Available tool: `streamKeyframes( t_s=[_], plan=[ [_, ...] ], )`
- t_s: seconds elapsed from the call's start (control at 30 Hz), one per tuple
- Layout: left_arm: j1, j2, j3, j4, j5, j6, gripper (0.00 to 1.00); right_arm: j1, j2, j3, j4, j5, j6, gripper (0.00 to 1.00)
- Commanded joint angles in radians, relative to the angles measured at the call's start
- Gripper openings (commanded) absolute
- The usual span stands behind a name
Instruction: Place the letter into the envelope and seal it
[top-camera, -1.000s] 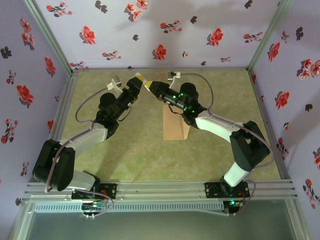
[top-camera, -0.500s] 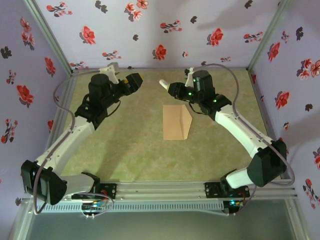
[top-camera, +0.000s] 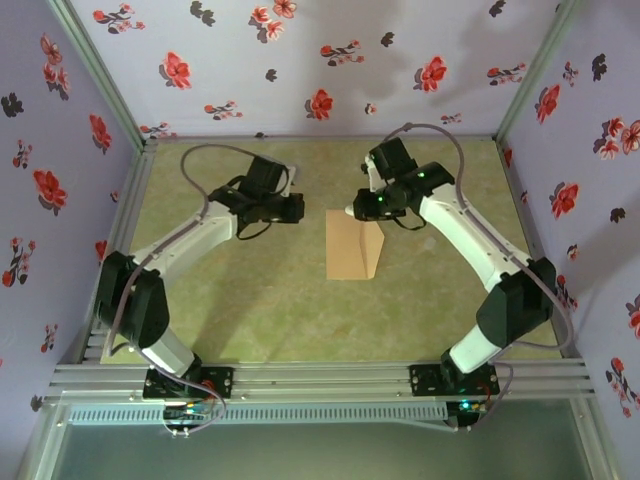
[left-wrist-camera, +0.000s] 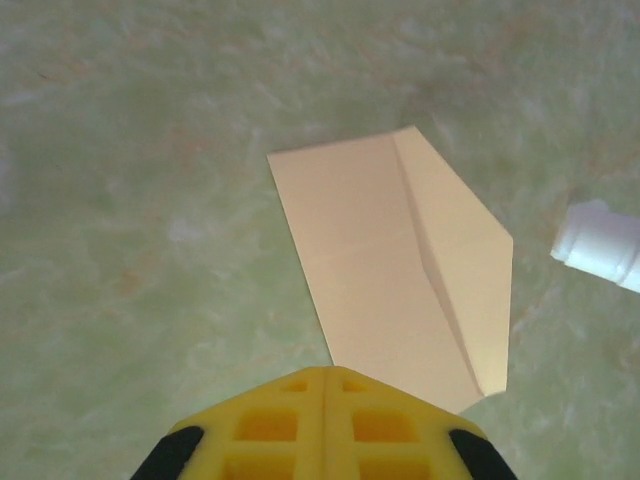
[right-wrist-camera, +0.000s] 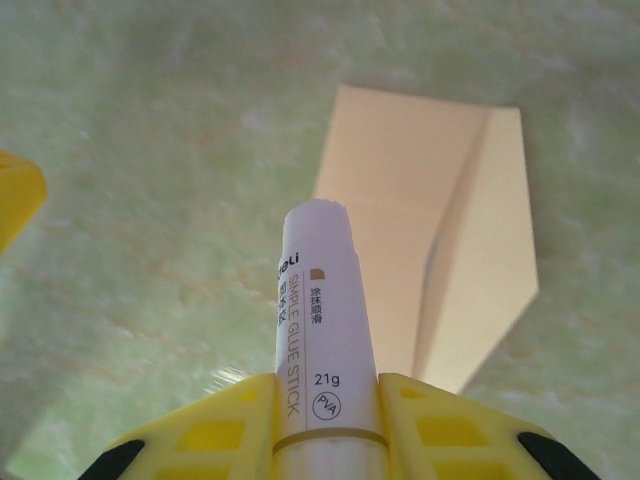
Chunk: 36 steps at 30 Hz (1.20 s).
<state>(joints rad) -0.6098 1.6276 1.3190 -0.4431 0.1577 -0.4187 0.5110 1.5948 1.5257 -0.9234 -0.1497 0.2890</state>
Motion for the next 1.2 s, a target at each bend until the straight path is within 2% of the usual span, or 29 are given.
streamKeyframes(
  t_s=[0.0, 0.07, 0.3, 0.63, 0.9, 1.17],
  plan=[
    [-0.038, 0.04, -0.016, 0.047, -0.044, -0.005, 0.0, 0.011, 0.032, 0.03, -0.117, 0.127, -0.057, 0.05],
    [-0.059, 0.079, -0.02, 0.071, -0.045, -0.034, 0.0, 0.024, 0.074, 0.068, -0.162, 0.168, -0.068, 0.04],
    [-0.114, 0.183, -0.048, 0.172, -0.07, -0.142, 0.0, 0.047, 0.177, 0.118, -0.189, 0.176, -0.074, 0.04],
    [-0.167, 0.26, -0.121, 0.32, -0.117, -0.304, 0.0, 0.053, 0.308, 0.193, -0.246, 0.122, -0.088, 0.03],
    [-0.183, 0.293, -0.16, 0.365, -0.132, -0.36, 0.0, 0.054, 0.392, 0.258, -0.32, 0.119, -0.093, 0.02],
    [-0.188, 0.33, -0.181, 0.384, -0.132, -0.376, 0.0, 0.057, 0.415, 0.264, -0.324, 0.098, -0.094, 0.02]
  ],
)
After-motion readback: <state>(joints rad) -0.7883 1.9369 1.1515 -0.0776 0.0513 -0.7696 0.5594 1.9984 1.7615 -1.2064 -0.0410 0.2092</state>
